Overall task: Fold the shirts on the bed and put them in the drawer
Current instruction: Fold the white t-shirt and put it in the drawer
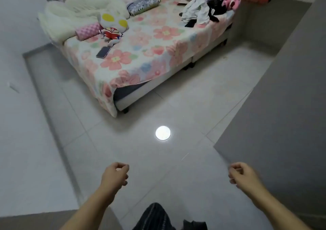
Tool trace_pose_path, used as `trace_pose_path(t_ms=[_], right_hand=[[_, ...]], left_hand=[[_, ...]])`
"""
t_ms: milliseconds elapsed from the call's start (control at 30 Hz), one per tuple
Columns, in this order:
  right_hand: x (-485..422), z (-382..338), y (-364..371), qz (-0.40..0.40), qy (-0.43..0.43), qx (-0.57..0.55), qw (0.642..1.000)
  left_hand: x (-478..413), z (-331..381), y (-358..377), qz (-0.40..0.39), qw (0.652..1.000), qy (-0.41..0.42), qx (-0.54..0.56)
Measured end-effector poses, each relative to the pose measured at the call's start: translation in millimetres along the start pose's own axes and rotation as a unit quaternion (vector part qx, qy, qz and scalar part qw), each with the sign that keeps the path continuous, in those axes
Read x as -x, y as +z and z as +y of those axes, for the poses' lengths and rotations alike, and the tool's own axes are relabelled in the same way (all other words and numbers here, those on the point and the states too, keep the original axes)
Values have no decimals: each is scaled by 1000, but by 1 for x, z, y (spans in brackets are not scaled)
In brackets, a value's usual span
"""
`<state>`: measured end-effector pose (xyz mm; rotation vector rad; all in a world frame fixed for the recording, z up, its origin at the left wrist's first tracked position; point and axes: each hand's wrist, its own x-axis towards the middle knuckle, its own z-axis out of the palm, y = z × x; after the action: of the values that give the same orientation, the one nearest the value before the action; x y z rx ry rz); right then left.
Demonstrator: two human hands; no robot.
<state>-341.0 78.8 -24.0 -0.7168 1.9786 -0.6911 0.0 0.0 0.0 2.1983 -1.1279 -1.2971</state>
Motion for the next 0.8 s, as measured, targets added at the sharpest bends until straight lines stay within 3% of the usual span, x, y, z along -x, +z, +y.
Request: trace_pose_path(t_ms=[200, 433, 600, 800], right_hand=[[-42, -5, 22, -40, 39, 37, 998], [-129, -132, 75, -76, -69, 32, 994], [-204, -260, 91, -57, -135, 14, 989], [-299, -330, 69, -5, -81, -2, 997]], left_hand=[[-25, 2, 30, -33, 999, -37, -5], [-124, 49, 17, -1, 996, -78, 47], [-223, 115, -4, -11, 995, -81, 49], [-332, 263, -14, -18, 999, 21, 23]])
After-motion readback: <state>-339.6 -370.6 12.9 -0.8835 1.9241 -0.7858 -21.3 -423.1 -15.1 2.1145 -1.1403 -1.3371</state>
